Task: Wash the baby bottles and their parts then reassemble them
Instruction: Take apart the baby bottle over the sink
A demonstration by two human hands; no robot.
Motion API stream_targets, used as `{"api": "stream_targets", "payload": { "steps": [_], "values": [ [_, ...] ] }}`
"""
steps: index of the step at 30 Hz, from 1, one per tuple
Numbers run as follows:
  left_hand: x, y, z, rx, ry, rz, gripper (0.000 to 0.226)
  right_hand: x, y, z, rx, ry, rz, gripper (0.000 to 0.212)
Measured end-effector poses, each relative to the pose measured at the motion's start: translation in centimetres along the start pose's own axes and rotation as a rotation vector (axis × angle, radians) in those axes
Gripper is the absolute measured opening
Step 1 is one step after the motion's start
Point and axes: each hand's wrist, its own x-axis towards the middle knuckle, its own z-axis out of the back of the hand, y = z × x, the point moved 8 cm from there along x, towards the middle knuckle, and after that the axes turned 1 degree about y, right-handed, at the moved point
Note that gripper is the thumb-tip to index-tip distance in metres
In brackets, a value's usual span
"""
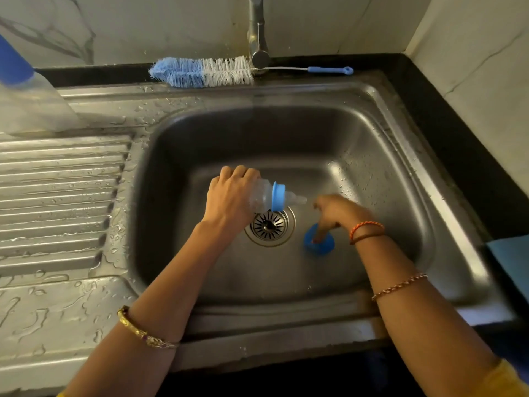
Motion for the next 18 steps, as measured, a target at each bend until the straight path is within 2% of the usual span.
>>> {"api": "stream_targets", "payload": {
  "steps": [2, 3, 5, 6, 9, 12, 13, 18],
  "values": [
    [0.1, -0.1, 0.3, -0.011, -0.023, -0.024, 0.052, -1.8, 0.4, 3.0, 0.250, -0.134, 0.111, 0.084],
    [0.1, -0.3, 0.5, -0.008, -0.045, -0.048, 0.052, -2.7, 0.6, 3.7, 0.458, -0.115, 0.176, 0.083],
    [0.0, -1.4, 1.6, 0.001, -0.183, -0.180, 0.052, -4.6, 2.4, 3.4, 0.801, 0.088, 0.281, 0.074],
    [-0.2, -1.9, 2.1, -0.002, -0.290, -0.263, 0.050, -5.1, 3.4, 2.8, 0.868, 0.173, 0.299, 0.069],
    [-0.9, -3.0, 2.6, 0.001, -0.501, -0.423, 0.040, -4.9, 5.7, 1.7, 0.966, 0.250, 0.304, 0.058],
    [-1.2, -3.4, 2.9, 0.018, -0.540, -0.480, 0.044, -4.7, 6.5, 1.4, 1.016, 0.262, 0.313, 0.021],
    [-1.2, -3.5, 2.9, 0.018, -0.528, -0.487, 0.049, -4.6, 6.4, 1.3, 0.996, 0.263, 0.308, 0.015],
    [-1.0, -3.9, 2.6, 0.088, -0.533, -0.452, 0.044, -4.3, 6.4, 1.7, 0.741, 0.168, 0.257, 0.017]
  ]
}}
